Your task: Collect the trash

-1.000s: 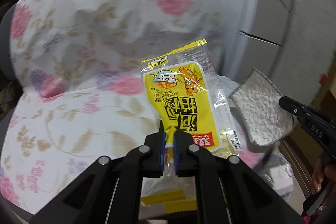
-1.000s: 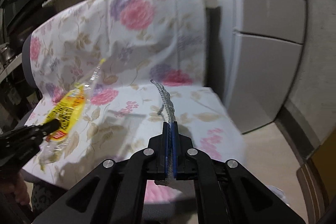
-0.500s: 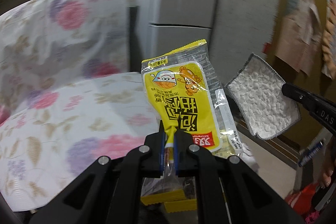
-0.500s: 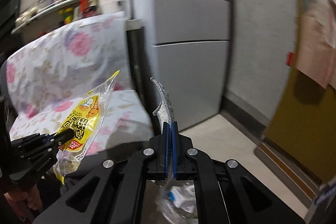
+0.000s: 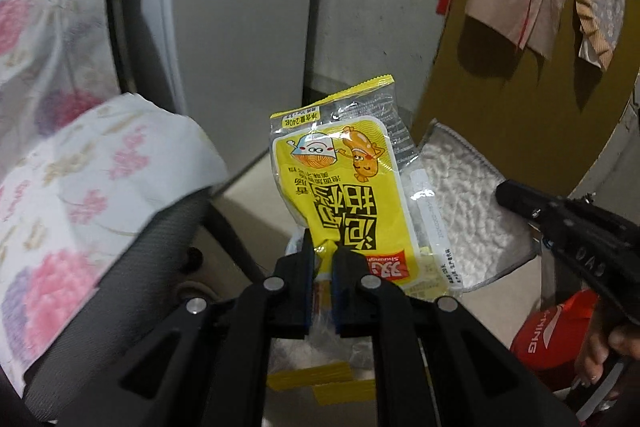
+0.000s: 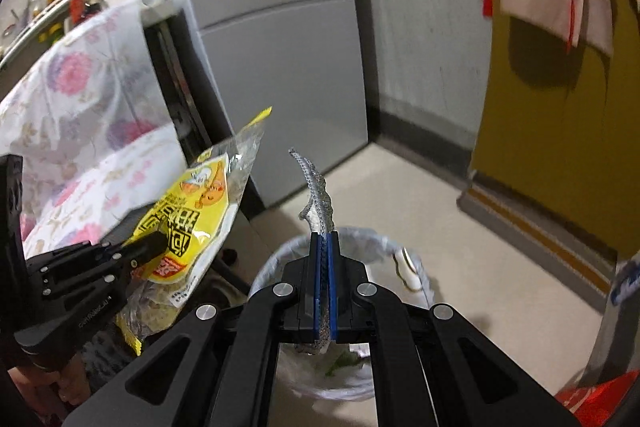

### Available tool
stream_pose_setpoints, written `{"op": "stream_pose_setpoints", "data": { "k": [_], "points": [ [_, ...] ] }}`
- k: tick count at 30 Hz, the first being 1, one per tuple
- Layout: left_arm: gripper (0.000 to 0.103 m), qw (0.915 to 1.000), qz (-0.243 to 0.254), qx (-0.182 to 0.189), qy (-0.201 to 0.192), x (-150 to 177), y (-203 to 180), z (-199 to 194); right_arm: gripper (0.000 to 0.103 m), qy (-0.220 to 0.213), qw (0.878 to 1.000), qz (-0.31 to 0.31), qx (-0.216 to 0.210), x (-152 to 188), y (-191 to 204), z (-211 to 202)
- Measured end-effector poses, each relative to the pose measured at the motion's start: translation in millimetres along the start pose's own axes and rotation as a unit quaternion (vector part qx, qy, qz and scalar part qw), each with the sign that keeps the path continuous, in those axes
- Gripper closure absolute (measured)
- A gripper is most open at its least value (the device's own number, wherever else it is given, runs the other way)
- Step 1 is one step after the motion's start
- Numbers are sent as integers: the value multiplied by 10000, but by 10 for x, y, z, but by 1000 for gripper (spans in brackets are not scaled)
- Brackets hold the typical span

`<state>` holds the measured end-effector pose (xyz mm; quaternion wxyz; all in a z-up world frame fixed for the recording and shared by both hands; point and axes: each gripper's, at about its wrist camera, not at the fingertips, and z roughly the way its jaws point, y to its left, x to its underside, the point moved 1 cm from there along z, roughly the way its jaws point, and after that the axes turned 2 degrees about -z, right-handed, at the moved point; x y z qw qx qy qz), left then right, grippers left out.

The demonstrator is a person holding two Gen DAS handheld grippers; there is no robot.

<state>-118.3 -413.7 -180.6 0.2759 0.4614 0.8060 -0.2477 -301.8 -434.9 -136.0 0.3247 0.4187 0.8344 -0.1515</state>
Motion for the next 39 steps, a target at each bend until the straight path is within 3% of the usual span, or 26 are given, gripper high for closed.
{"op": "stream_pose_setpoints", "data": {
  "k": [2, 4, 7, 9, 16, 21, 25, 28, 30, 37, 39],
  "points": [
    [68, 10000, 16, 16, 79, -20, 3, 86, 95, 146, 9998, 78, -62, 40, -100, 115],
    [60, 9998, 9, 81, 155, -40, -9, 187, 94, 245, 9996, 137, 14, 82, -169, 234],
    [58, 9996, -22, 73, 272, -27, -8, 278, 91, 420, 9988, 239, 121, 156, -244, 361],
    [58, 9995, -63, 44, 302, -7, 27, 287, 84, 453, 9985, 253, 187, 184, -262, 360],
    [47, 9995, -250, -194, 22, -12, 227, -17, 74, 2, 9994, 188, 284, -48, -197, 5],
    [34, 9976, -326, -520, -307, -42, 386, -458, 54, -309, 9990, -225, 212, -254, 148, -415],
    [22, 9950, -418, -845, -321, -91, 490, -748, 45, -352, 9977, -578, 86, -319, 480, -648],
    [7, 9932, -540, -961, -364, -60, 620, -1032, 27, -358, 9968, -702, 100, -315, 665, -829],
    [6, 9917, -632, -1048, -386, -45, 664, -1201, 14, -297, 9961, -817, 170, -322, 792, -953],
    [6, 9888, -927, -1149, -234, 3, 733, -1671, 13, -232, 9949, -883, 433, -370, 1018, -1312],
    [6, 9875, -910, -1253, -289, 15, 716, -1812, 13, -219, 9952, -918, 247, -389, 1076, -1434]
  ]
}}
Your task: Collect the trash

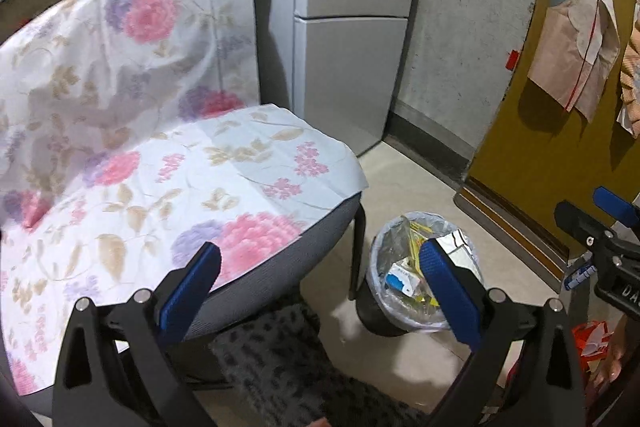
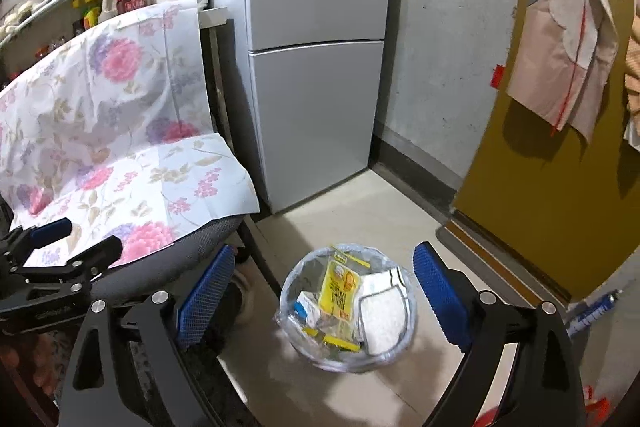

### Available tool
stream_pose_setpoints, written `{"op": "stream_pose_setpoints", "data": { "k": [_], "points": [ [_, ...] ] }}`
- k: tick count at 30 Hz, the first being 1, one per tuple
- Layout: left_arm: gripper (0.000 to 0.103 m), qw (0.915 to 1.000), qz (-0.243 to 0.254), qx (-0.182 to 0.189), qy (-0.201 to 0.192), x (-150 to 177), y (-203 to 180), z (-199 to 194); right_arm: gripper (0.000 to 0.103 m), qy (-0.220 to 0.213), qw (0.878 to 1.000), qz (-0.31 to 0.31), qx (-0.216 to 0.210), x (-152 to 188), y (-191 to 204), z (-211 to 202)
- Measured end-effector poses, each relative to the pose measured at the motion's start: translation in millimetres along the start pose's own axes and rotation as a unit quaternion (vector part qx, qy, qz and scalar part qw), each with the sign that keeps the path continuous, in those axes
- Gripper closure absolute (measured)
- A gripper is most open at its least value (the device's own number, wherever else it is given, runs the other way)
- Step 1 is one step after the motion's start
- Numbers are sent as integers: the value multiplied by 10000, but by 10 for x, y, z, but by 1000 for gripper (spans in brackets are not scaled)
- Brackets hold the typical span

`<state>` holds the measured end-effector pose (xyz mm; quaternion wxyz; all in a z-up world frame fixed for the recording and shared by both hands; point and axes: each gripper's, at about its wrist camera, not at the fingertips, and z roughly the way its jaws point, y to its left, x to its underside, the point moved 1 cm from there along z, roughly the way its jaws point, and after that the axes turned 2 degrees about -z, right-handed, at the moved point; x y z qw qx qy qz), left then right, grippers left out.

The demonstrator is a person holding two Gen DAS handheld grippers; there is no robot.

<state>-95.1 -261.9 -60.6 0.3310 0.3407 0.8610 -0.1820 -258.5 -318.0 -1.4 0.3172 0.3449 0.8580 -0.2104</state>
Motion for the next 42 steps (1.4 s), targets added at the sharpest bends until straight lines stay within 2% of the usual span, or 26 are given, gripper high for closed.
{"op": "stream_pose_setpoints", "data": {
  "k": [8, 12, 23, 42],
  "points": [
    [6, 9992, 44, -386, -31, 102, 101, -504, 13, -209, 9977, -425, -480, -105, 219, -408],
    [6, 9990, -35, -446, 8, 116, 179, -645, 13, -292, 9971, -464, -536, -148, 238, -508],
    [6, 9981, -245, -561, 1, 135, 312, -729, 13, -82, 9965, -617, -566, -113, 337, -386],
    [6, 9974, -377, -585, -176, 99, 361, -840, 13, -157, 9962, -604, -613, -140, 333, -403]
  ]
}}
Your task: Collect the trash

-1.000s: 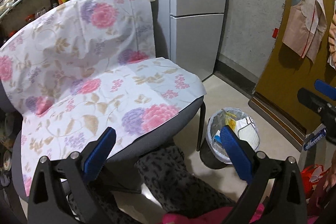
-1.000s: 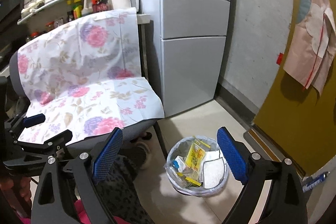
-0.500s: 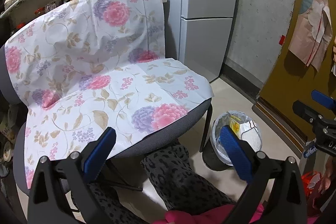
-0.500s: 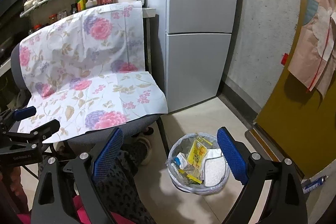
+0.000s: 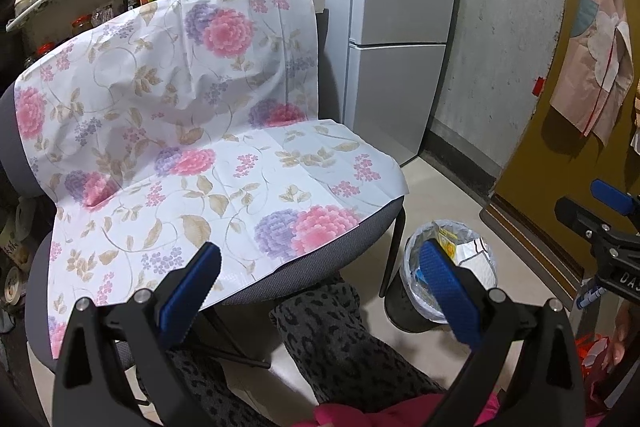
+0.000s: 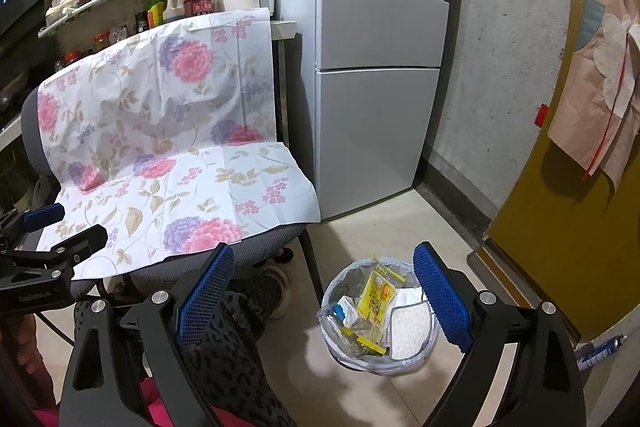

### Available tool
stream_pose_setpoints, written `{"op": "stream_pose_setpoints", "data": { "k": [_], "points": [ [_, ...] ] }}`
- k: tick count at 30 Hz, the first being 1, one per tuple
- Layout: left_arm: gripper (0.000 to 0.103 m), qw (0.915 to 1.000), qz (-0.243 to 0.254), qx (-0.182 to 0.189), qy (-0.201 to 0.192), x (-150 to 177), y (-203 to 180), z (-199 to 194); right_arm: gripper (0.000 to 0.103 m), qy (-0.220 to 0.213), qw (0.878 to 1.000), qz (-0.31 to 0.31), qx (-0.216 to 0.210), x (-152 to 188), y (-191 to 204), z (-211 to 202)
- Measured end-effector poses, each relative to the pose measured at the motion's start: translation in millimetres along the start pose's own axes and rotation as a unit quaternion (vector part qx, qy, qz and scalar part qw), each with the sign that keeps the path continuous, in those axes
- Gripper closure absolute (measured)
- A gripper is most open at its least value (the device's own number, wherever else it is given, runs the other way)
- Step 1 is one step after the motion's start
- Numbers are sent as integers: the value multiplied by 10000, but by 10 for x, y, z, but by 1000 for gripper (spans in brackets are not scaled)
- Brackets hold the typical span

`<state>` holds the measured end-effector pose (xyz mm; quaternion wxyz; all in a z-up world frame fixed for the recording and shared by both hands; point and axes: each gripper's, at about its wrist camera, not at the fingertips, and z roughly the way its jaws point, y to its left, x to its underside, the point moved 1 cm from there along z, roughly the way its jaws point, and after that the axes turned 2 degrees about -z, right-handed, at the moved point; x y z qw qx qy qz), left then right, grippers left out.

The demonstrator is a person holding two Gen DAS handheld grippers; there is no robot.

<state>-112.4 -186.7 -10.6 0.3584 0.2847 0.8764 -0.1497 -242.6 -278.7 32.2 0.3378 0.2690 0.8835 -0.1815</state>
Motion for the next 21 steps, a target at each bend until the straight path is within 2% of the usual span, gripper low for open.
{"op": "stream_pose_setpoints", "data": {
  "k": [21],
  "points": [
    [6, 10000, -14, 15, -1, 0, 36, -6, 13, 2, 10000, -1, -12, -7, -35, 8]
  ]
}}
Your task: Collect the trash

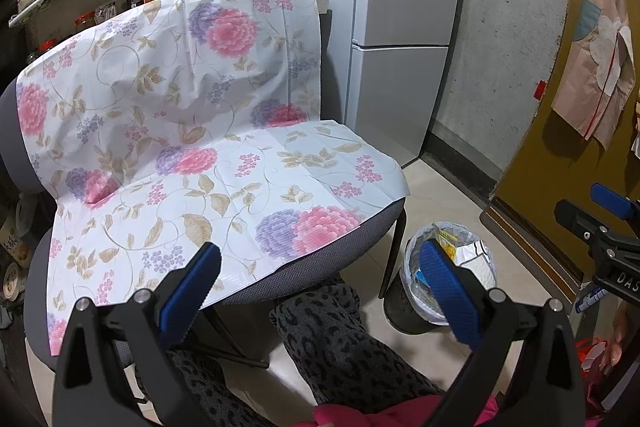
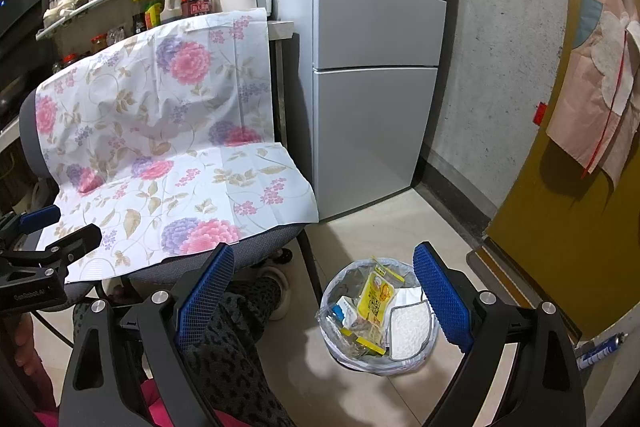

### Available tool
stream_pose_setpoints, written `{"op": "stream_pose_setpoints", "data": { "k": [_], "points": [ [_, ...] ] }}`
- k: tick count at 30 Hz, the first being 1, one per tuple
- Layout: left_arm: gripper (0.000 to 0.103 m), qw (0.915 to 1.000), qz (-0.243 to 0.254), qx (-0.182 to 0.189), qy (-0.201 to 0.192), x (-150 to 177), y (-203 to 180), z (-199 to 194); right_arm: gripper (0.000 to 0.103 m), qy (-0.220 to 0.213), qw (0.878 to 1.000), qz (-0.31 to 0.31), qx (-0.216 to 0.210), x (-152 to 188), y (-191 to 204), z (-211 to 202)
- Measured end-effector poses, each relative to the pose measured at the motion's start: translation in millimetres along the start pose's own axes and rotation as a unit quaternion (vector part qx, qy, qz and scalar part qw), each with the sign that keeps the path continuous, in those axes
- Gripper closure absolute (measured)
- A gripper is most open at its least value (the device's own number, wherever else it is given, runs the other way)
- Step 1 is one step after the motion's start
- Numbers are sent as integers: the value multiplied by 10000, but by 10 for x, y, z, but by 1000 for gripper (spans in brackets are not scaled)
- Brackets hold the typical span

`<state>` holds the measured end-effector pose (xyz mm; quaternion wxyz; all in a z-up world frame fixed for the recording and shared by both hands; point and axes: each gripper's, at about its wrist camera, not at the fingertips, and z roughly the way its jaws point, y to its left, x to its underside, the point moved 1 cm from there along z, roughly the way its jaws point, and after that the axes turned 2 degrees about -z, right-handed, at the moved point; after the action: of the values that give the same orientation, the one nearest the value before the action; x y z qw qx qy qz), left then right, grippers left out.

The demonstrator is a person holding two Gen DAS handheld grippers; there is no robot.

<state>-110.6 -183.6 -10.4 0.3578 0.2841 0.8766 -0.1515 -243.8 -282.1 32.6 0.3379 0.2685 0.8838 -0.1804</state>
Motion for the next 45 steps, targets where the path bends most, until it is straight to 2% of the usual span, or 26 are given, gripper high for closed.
{"op": "stream_pose_setpoints", "data": {
  "k": [45],
  "points": [
    [6, 10000, -35, -63, -22, 18, 69, -25, 13, 7, 10000, 12, 10, -18, -40, 18]
  ]
}}
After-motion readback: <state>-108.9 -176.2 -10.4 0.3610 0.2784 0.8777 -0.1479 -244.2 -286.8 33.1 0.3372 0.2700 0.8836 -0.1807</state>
